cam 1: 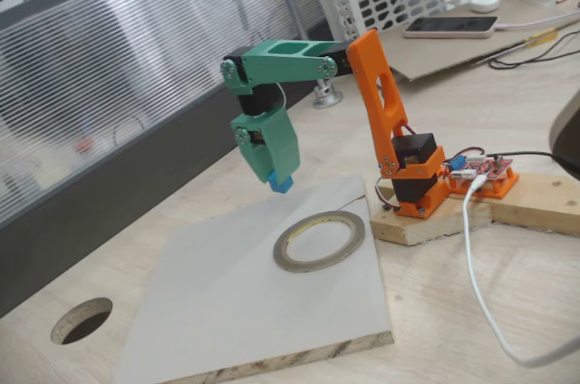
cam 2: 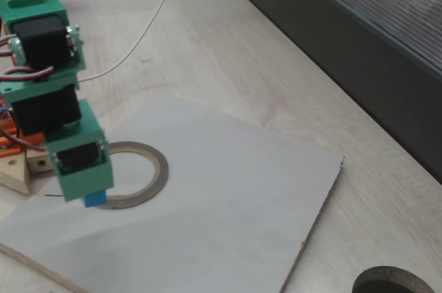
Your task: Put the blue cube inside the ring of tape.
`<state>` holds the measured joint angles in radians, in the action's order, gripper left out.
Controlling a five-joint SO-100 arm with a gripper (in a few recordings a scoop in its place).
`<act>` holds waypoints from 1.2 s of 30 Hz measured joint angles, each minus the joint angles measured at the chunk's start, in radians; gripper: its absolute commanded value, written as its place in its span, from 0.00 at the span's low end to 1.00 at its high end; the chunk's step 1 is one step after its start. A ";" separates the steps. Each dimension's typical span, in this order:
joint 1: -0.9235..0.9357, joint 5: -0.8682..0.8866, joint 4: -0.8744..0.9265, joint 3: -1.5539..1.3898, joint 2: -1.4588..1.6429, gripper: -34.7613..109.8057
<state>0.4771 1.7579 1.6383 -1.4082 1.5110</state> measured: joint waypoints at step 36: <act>-0.414 0.000 -0.006 -0.500 0.408 0.26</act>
<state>0.0629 1.7579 1.6322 -1.9083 1.9190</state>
